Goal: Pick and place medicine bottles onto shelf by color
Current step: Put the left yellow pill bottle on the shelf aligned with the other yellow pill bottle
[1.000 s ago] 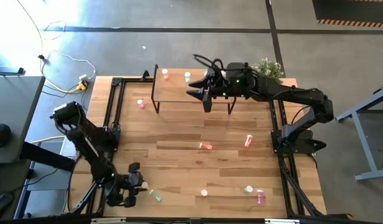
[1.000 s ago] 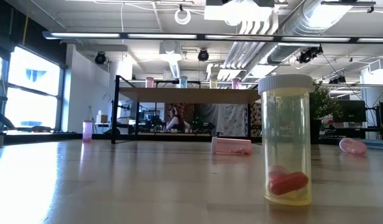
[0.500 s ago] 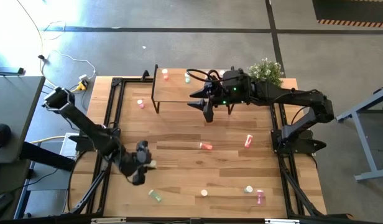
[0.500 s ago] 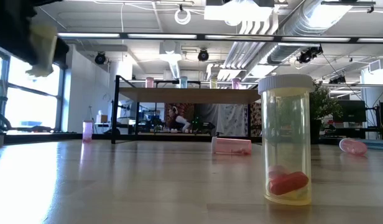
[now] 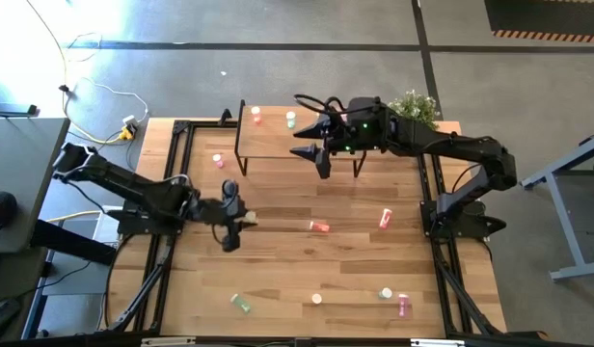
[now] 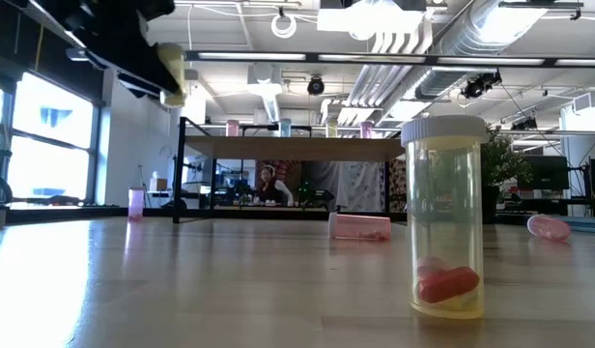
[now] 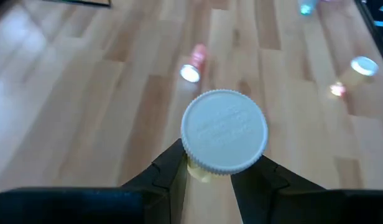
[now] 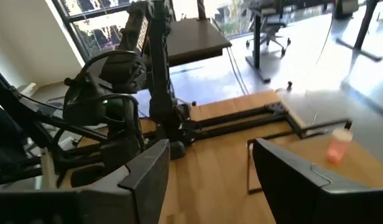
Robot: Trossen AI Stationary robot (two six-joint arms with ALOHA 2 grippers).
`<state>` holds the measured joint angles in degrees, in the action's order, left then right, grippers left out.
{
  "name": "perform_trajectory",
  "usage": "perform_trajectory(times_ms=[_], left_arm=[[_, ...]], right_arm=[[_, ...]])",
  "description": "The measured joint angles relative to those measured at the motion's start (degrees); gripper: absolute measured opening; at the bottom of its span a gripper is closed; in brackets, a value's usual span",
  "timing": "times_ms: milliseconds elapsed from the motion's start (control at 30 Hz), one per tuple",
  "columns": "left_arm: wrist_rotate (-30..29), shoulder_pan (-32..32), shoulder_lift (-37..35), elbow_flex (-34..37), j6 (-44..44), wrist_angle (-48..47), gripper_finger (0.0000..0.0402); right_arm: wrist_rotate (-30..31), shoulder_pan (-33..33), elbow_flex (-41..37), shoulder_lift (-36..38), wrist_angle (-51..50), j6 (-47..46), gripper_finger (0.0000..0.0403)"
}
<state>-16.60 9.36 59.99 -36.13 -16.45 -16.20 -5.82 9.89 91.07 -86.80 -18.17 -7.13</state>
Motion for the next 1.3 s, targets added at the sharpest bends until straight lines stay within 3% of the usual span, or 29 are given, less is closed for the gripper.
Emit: perform_trajectory(times_ms=[333,667,1067,1300], left_arm=[[7.3,-14.8,0.0,-3.5,8.3,-0.3,0.0099],[13.5,-25.3,0.0,-5.5,9.7,-0.4,0.0099],[14.2,-27.4,0.0,-5.5,8.5,-2.5,0.0099],[18.6,-27.2,0.0,-5.5,8.5,-2.9,0.0099]], right_arm=[[-4.9,5.7,0.0,0.0,12.2,5.6,0.0222],[-12.7,9.7,0.0,-2.3,15.8,5.6,0.0222],[-18.3,7.0,0.0,-12.0,7.8,7.6,0.0222],[-24.5,4.9,0.0,-16.8,7.2,10.1,0.0222]])
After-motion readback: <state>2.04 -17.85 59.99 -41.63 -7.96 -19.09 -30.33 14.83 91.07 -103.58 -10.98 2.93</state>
